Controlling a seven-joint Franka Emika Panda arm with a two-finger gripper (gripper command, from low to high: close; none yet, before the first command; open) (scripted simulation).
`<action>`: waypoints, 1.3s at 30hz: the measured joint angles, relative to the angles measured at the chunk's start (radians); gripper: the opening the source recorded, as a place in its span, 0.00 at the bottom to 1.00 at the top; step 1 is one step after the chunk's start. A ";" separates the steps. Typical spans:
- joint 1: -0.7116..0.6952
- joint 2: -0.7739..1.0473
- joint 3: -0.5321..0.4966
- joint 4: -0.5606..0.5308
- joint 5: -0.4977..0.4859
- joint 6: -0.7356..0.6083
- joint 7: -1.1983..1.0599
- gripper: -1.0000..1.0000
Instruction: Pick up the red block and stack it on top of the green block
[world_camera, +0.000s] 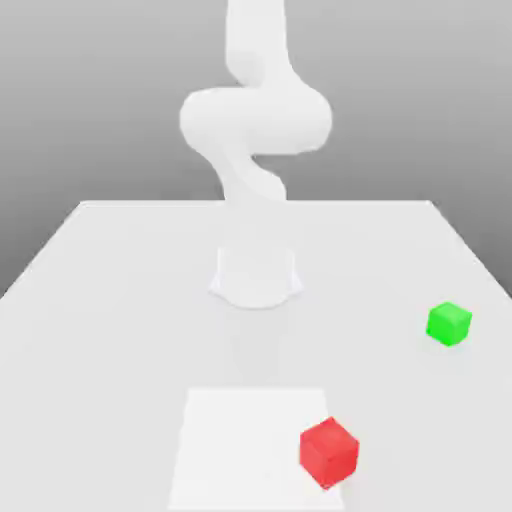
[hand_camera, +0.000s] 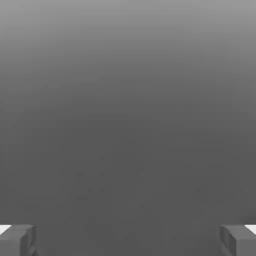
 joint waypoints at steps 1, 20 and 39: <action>0.012 0.039 -0.004 -0.011 0.003 0.017 -0.019 0.50; 0.155 0.731 0.010 -0.205 0.025 0.320 -0.330 0.50; 0.161 0.958 0.016 -0.226 -0.015 0.460 -0.357 0.00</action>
